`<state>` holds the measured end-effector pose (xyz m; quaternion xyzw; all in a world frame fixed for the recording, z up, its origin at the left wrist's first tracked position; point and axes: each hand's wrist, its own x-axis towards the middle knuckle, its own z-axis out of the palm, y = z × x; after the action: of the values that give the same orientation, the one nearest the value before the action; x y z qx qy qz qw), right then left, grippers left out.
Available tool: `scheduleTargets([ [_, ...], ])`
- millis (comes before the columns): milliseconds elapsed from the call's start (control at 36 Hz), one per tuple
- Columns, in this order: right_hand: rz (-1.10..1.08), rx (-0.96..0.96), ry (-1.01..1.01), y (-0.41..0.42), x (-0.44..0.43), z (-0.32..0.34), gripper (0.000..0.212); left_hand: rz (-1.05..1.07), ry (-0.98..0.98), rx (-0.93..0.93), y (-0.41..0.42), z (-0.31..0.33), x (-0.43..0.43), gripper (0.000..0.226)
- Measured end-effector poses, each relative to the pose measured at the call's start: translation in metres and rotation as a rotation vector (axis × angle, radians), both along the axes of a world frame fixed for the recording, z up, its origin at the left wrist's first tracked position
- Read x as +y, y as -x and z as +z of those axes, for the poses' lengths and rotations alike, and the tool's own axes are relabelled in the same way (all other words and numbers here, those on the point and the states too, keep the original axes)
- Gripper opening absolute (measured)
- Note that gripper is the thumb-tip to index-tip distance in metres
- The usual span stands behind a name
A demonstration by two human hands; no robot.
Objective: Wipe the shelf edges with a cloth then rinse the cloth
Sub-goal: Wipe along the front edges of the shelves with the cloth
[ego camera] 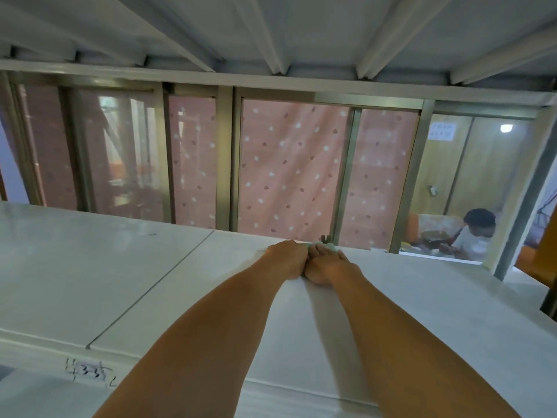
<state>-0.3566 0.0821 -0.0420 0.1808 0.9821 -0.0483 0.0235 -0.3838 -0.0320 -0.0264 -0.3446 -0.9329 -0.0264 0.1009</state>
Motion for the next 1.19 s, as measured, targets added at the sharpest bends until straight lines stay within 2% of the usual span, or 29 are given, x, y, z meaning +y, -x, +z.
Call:
scheduleTargets([
  [333,0.039,-0.086,-0.078,0.021,-0.07,0.013,0.067,0.043,0.066,0.043,0.028,0.001,-0.064,0.037],
  [583,0.091,-0.104,-0.085,0.052,-0.141,0.012,0.069,0.064,0.123,0.007,0.053,-0.001,-0.136,0.036],
  [778,0.134,-0.082,-0.066,0.072,-0.206,0.012,0.068,0.125,0.07,-0.014,0.075,-0.003,-0.201,0.037],
  [917,0.14,-0.043,-0.171,0.09,-0.233,0.017,0.064,0.095,0.058,-0.003,0.093,0.0,-0.229,0.04],
  [1083,0.113,-0.056,-0.082,0.099,-0.262,0.015,0.065,0.099,0.074,0.029,0.104,0.0,-0.258,0.039],
  [1194,0.131,-0.078,-0.118,0.113,-0.282,0.01,0.067,0.107,0.06,0.016,0.114,-0.004,-0.278,0.039],
])
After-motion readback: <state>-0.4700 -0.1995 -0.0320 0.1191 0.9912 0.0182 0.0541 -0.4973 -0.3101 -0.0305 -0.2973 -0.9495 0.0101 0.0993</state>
